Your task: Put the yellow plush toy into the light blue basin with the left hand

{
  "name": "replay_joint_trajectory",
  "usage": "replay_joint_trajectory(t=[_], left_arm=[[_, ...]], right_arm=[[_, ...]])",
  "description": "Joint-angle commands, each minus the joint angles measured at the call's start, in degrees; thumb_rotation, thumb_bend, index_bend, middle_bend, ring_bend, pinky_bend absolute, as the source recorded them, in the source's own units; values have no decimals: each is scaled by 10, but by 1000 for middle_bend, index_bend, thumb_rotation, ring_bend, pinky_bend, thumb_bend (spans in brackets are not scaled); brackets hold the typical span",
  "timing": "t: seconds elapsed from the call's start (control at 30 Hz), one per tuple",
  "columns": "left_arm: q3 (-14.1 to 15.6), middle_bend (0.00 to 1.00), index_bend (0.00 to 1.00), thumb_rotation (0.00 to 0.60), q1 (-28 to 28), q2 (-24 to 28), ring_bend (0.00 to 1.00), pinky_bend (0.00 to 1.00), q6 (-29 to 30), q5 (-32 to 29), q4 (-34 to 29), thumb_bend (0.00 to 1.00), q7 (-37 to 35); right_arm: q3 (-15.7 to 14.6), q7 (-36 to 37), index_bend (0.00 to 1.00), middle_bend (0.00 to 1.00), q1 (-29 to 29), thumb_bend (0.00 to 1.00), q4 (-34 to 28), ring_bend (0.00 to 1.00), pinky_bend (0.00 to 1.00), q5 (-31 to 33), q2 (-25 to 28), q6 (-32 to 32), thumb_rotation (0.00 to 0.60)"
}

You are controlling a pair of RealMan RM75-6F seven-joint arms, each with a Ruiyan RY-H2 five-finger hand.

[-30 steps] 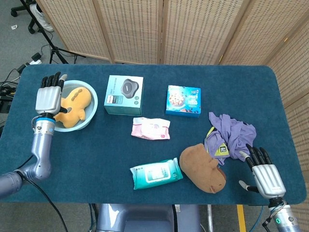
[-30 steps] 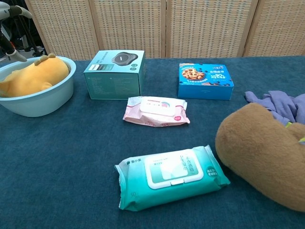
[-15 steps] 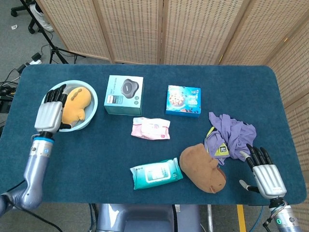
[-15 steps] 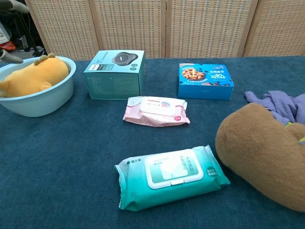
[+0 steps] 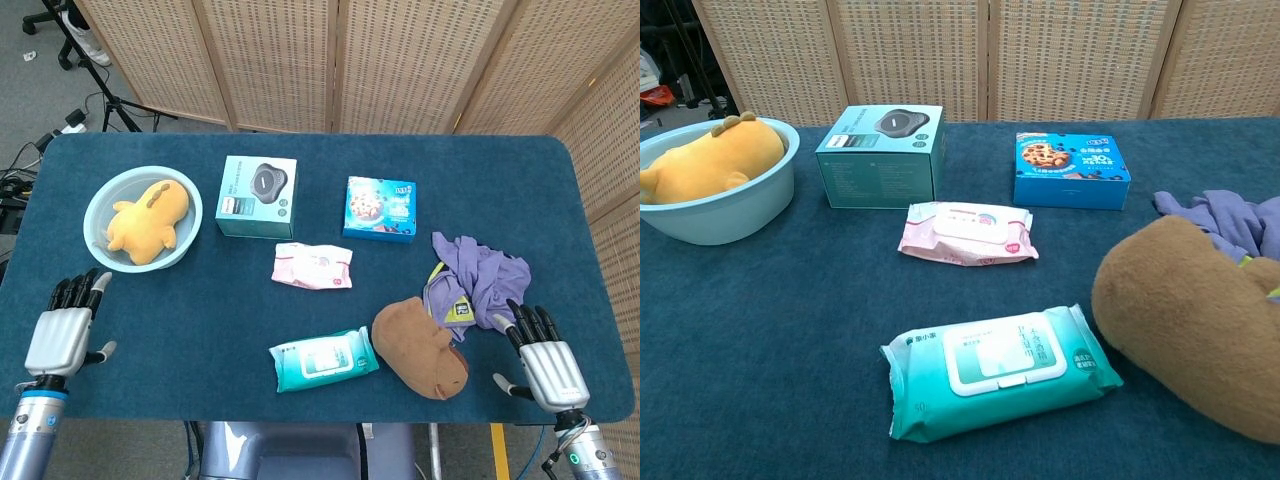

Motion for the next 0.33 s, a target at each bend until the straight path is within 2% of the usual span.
replay_joint_trajectory(t=[0.03, 0.17, 0.33], left_arm=[[10, 0, 21, 600, 41, -38, 0, 0, 36, 27, 41, 198, -20], [13, 0, 21, 600, 59, -52, 0, 0, 38, 40, 84, 198, -45], [2, 0, 21, 600, 66, -52, 0, 0, 39, 46, 109, 198, -55]], right_arm=[[0, -1, 138, 0, 0, 232, -2, 0, 0, -1, 0, 1, 600], [-2, 1, 139, 0, -1, 234, -3, 0, 0, -4, 1, 1, 600], [0, 2, 139, 0, 1, 234, -2, 0, 0, 3, 1, -2, 600]])
